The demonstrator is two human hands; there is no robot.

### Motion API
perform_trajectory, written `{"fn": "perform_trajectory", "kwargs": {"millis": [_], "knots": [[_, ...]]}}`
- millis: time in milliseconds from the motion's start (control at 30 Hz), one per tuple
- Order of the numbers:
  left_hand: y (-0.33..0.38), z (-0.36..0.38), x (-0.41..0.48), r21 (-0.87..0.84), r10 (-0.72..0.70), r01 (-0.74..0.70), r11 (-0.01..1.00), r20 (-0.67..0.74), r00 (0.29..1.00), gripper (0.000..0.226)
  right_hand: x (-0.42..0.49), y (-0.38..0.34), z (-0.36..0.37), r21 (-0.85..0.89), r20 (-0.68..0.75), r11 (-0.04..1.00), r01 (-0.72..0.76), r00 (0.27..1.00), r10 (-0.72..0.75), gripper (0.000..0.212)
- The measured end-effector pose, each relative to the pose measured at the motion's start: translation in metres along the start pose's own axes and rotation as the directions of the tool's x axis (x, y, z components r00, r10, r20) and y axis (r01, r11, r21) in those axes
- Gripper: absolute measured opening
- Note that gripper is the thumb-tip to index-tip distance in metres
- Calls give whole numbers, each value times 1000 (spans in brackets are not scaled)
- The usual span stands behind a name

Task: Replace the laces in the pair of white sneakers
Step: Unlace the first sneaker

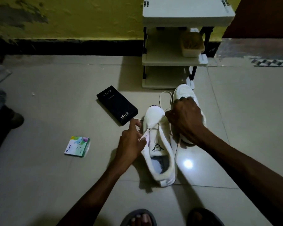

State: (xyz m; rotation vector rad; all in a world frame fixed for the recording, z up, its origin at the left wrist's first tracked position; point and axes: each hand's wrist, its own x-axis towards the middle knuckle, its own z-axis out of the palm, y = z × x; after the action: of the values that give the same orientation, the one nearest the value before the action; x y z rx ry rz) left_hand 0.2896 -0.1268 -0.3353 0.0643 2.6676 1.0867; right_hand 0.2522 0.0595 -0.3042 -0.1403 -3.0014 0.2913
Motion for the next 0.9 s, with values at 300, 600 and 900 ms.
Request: {"fn": "perform_trajectory", "kwargs": {"millis": [300,600,900], "knots": [[5,11,6,74,34,-35,997,9,999,51,-4,-16,9,34,327,946,323,891,-316,32],[6,11,8,81,29,-31,996,34,999,52,-10,-24,28,-225,242,728,647,761,-601,21],[5,14,4,173,97,-105,979,52,994,56,38,4,-29,241,-37,948,208,978,-205,9]]}}
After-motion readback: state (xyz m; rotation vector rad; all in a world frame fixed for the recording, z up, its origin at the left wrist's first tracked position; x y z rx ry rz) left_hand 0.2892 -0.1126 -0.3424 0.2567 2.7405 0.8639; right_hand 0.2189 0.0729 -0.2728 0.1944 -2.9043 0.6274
